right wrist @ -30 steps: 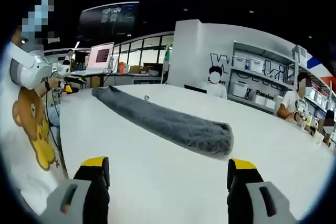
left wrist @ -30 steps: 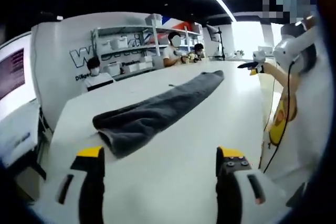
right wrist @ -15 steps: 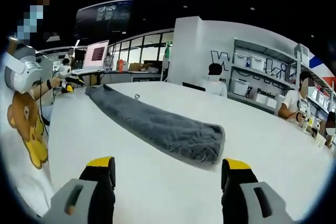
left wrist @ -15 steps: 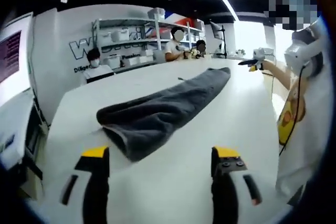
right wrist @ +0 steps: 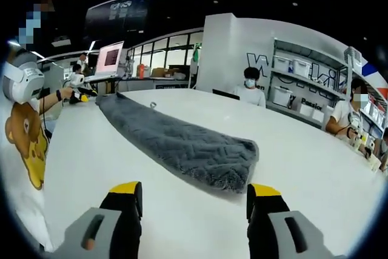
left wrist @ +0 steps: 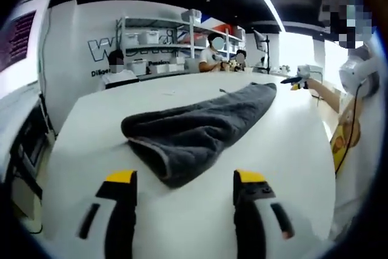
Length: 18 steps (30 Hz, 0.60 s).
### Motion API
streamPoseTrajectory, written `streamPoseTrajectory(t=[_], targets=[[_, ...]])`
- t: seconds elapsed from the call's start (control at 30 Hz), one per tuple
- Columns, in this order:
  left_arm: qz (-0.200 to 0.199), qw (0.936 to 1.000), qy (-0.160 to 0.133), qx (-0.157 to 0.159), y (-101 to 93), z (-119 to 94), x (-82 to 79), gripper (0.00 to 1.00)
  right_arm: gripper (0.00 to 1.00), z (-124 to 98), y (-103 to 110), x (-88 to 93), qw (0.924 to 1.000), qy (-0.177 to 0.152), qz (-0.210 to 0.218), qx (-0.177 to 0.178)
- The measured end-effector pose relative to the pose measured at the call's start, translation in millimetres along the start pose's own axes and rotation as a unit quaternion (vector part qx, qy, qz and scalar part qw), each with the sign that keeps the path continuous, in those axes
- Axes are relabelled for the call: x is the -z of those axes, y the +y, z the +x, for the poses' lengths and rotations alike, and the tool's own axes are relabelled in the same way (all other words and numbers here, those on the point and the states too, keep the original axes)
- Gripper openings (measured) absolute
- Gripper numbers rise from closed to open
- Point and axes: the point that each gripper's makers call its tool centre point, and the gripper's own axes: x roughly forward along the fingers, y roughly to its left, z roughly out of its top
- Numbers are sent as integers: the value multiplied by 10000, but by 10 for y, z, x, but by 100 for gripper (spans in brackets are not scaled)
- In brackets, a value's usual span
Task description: Fold the towel on the table until its edges align and the towel forms a compact rectangular stack.
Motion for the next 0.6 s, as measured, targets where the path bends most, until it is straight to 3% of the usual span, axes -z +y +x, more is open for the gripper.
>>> streamPoseTrajectory(t=[0.13,0.4,0.6], targets=[[-23,10000,-41,4,-7,24,-21,57,64,51,-65,49,10000,27,-5,24],[-1,10000,-81,44,-20,36,-40,36,56,86,-176,81,9999,8,99,97],[1,10000,-78,32,4,42,-46,27,51,99,-244,71,9998,-20,140,129]])
